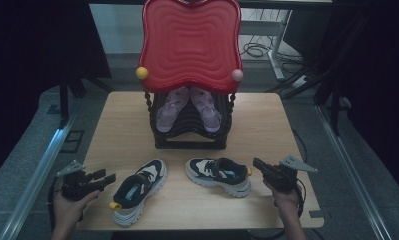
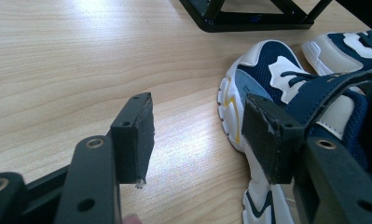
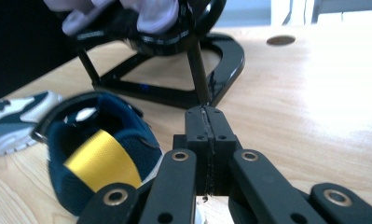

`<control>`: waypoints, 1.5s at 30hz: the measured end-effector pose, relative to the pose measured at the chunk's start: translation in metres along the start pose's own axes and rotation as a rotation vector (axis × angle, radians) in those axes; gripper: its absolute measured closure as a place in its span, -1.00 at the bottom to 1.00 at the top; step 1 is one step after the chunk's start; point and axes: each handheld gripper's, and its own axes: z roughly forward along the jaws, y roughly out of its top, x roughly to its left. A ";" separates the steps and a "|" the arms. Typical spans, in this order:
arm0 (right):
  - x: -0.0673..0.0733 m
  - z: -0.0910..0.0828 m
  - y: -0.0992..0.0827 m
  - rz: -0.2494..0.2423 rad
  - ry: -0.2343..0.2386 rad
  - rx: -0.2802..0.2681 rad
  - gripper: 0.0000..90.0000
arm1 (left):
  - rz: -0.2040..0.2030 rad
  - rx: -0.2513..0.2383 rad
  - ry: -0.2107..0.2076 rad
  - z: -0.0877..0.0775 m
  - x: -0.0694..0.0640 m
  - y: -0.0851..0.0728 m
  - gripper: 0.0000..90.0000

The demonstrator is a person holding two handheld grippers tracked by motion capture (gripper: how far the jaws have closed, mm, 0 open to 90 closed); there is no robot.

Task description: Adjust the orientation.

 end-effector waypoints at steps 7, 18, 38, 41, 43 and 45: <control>-0.001 0.011 -0.002 -0.026 0.028 0.034 1.00 | -0.002 -0.004 0.001 0.000 0.001 0.000 -0.03; 0.003 0.016 -0.006 -0.040 0.048 0.061 1.00 | -0.002 -0.003 0.003 -0.001 0.001 0.000 -0.03; 0.008 0.017 -0.015 -0.097 0.079 0.083 1.00 | -0.013 -0.012 0.006 -0.005 0.007 -0.001 -0.03; 0.014 0.013 -0.018 -0.109 0.081 0.087 1.00 | -0.019 -0.011 0.008 -0.007 0.009 -0.001 -0.03; 0.017 0.010 -0.019 -0.114 0.080 0.093 1.00 | -0.020 -0.015 0.008 -0.007 0.009 0.000 -0.04; 0.020 0.006 -0.022 -0.112 0.084 0.093 1.00 | -0.020 -0.014 0.007 -0.007 0.009 0.000 -0.04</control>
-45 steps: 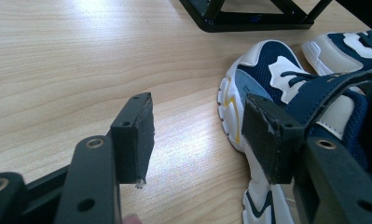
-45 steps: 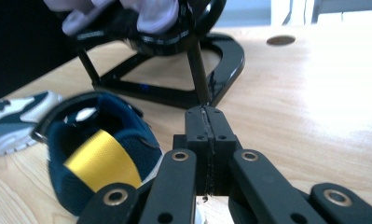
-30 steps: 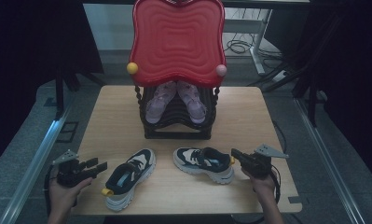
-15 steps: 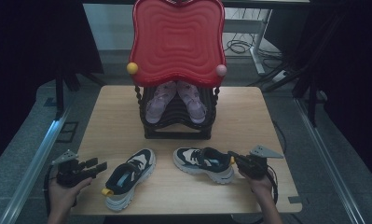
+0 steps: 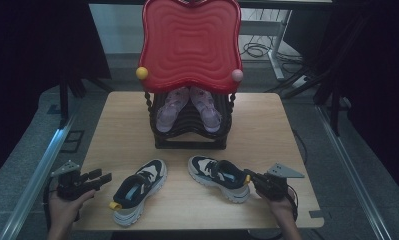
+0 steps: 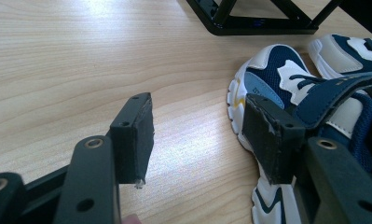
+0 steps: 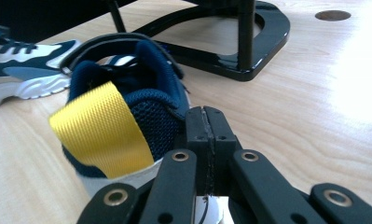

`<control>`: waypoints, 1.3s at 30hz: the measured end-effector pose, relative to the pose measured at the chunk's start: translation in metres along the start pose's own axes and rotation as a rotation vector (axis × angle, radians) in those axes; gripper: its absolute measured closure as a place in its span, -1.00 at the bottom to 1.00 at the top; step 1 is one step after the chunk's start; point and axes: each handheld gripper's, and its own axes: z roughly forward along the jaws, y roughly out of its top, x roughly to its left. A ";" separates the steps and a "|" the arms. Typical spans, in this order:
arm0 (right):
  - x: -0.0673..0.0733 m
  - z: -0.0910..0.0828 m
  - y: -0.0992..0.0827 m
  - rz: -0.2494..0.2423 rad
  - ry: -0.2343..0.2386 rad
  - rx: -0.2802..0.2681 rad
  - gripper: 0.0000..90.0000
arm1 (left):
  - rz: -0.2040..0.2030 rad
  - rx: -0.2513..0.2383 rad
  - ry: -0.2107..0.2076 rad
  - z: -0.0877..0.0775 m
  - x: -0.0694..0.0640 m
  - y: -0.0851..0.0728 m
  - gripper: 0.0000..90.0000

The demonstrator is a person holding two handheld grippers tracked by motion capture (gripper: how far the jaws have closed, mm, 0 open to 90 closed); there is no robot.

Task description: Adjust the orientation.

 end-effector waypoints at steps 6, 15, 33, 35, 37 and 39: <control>0.010 -0.006 -0.005 0.000 0.010 -0.002 1.00 | 0.001 0.003 -0.002 0.000 -0.001 0.000 -0.04; 0.015 -0.013 -0.005 0.002 0.003 -0.019 1.00 | -0.001 0.003 -0.001 0.000 0.000 0.000 -0.04; 0.006 -0.024 0.003 0.041 -0.023 -0.064 0.96 | 0.032 -0.049 -0.025 -0.016 -0.016 0.010 -0.04; 0.005 -0.026 0.003 0.047 -0.023 -0.068 0.96 | 0.035 -0.050 -0.031 -0.016 -0.018 0.010 -0.04; 0.003 -0.026 0.002 0.048 -0.023 -0.065 0.92 | 0.029 -0.053 -0.062 -0.016 -0.020 0.011 -0.04; 0.003 -0.024 0.003 0.056 -0.011 -0.060 0.80 | 0.026 -0.059 -0.081 -0.017 -0.022 0.011 -0.04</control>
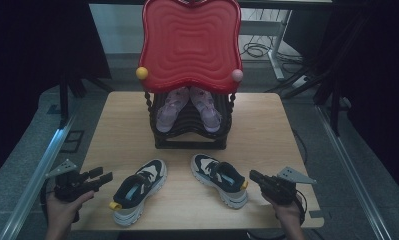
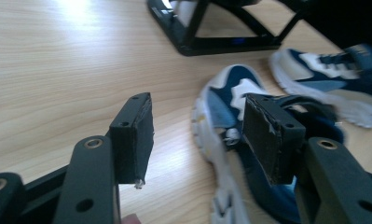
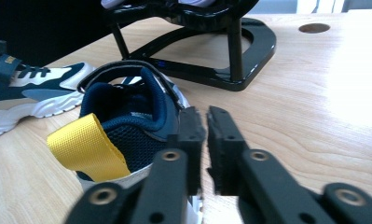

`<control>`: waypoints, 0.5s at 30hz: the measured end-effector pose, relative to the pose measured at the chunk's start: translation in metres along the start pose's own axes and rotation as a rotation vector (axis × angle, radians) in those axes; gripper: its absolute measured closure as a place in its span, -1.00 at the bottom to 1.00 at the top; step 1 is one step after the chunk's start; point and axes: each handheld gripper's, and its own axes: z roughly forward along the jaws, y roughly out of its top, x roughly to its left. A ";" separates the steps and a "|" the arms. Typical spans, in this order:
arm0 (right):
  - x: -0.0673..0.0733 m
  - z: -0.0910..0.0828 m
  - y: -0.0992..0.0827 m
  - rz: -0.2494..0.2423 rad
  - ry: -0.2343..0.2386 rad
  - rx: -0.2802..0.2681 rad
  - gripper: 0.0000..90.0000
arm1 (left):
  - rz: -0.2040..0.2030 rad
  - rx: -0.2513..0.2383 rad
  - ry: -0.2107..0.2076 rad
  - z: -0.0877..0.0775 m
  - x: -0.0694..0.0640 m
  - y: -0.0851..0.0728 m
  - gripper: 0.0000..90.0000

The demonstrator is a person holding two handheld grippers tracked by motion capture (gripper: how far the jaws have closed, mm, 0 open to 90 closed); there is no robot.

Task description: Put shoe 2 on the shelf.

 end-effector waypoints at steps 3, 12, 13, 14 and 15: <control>0.000 0.001 0.002 0.006 -0.002 -0.008 0.71 | 0.005 0.001 -0.025 0.000 -0.005 0.001 -0.04; -0.007 -0.005 0.002 0.058 -0.020 -0.032 0.51 | 0.034 0.048 -0.101 0.010 -0.021 0.001 -0.05; -0.007 -0.005 0.002 0.057 -0.021 -0.033 0.49 | 0.037 0.051 -0.105 0.011 -0.022 0.001 -0.05; -0.008 -0.006 0.003 0.053 -0.024 -0.035 0.46 | 0.040 0.054 -0.107 0.013 -0.024 0.001 -0.05; -0.008 -0.006 0.003 0.053 -0.027 -0.034 0.44 | 0.042 0.058 -0.111 0.014 -0.025 0.001 -0.05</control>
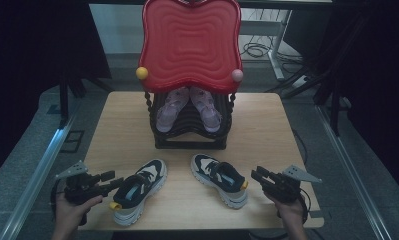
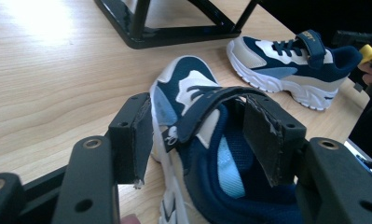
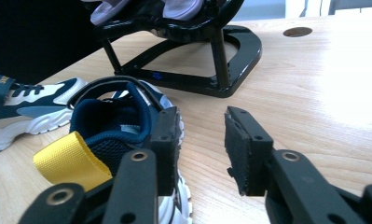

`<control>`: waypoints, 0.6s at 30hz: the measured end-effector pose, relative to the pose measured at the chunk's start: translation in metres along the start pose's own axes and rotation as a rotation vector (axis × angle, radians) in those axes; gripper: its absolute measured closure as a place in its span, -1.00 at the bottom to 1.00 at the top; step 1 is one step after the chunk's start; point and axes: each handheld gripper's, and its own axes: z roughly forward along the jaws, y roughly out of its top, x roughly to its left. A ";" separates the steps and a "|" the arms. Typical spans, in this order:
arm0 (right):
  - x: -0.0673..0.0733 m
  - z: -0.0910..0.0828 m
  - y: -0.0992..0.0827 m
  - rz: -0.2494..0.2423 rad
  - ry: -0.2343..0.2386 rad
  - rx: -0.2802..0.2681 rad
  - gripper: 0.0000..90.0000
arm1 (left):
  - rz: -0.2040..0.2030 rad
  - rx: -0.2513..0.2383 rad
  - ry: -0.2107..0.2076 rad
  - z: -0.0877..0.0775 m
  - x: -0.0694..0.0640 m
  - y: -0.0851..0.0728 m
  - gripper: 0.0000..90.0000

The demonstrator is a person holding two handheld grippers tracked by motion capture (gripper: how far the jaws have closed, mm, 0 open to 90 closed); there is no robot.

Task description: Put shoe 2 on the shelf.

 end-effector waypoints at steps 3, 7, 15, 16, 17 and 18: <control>-0.001 -0.001 0.000 0.006 -0.006 -0.003 0.39 | 0.000 0.023 -0.008 0.007 -0.001 -0.002 -0.05; -0.001 -0.001 -0.001 0.011 -0.007 -0.001 0.37 | 0.001 0.063 -0.019 0.017 0.001 -0.005 -0.04; -0.001 -0.003 -0.004 0.013 -0.012 0.007 0.36 | 0.011 0.100 -0.041 0.029 0.002 -0.003 -0.02; -0.002 -0.004 -0.004 0.012 -0.016 0.003 0.36 | 0.012 0.104 -0.042 0.030 0.002 -0.003 -0.01; -0.002 -0.005 -0.004 0.014 -0.017 0.003 0.36 | 0.015 0.107 -0.042 0.031 0.002 -0.003 0.00; -0.002 -0.006 -0.003 0.016 -0.019 -0.001 0.35 | 0.017 0.111 -0.043 0.033 0.003 -0.003 0.01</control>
